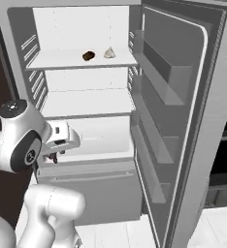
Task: Gather the sweet potato and garlic from the fridge and place them on a tray on the dining counter. Then gather the fish and steak from the fridge and place them on the other tray.
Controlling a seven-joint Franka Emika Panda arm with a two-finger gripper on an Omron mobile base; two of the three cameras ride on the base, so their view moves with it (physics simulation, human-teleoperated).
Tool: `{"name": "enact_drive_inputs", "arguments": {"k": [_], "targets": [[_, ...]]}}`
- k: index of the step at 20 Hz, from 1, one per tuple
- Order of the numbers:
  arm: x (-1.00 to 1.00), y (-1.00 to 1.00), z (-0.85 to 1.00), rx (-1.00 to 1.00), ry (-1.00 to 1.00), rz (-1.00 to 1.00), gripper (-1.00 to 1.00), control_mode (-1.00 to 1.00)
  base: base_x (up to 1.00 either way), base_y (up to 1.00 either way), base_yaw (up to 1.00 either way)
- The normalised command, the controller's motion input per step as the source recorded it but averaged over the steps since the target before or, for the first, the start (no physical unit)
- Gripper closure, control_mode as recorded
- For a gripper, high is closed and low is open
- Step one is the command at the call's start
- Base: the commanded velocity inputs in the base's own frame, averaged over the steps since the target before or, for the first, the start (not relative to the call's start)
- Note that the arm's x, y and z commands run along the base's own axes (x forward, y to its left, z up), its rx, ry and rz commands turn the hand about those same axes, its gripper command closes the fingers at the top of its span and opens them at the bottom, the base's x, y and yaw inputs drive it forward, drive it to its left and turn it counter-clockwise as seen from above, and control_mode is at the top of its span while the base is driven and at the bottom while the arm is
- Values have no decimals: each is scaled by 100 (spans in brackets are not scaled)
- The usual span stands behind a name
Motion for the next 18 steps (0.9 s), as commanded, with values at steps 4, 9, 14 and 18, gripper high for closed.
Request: {"name": "enact_drive_inputs", "arguments": {"k": [4,9,14,18], "targets": [[0,0,0,0,0,0,100,100,-98,16,-11],[0,0,0,0,0,0,100,100,-87,8,-15],[0,0,0,0,0,0,100,100,-68,0,-31],[0,0,0,0,0,0,100,100,-81,-3,-42]]}}
